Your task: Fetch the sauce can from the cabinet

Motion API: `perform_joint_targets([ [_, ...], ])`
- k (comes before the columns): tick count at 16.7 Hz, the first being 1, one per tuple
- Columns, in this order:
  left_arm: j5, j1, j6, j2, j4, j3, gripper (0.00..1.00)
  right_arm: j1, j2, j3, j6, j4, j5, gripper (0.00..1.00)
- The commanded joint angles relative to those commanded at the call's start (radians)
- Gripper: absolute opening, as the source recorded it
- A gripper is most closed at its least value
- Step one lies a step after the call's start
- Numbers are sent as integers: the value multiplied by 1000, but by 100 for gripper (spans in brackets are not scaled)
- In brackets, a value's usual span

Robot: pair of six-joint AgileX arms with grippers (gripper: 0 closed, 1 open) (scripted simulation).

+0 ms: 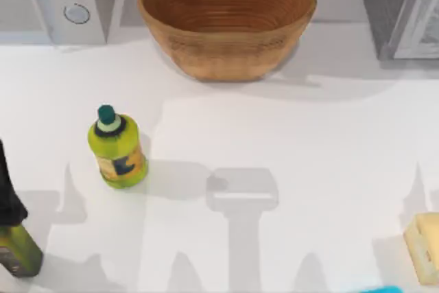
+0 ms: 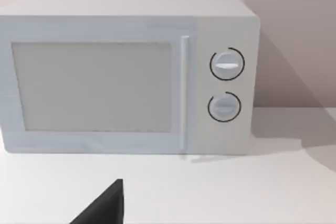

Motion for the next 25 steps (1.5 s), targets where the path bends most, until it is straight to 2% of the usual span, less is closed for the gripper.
perform_joint_targets([
  [4, 0, 0, 0, 0, 0, 0, 100, 6, 27, 32, 1, -6, 3, 100],
  [8, 0, 0, 0, 0, 0, 0, 100, 31, 179, 222, 5, -47, 25, 100],
  [20, 0, 0, 0, 0, 0, 0, 100, 138, 1006, 1304, 13, -321, 149, 100],
  [25, 0, 0, 0, 0, 0, 0, 100, 173, 1251, 1636, 15, -397, 185, 100],
])
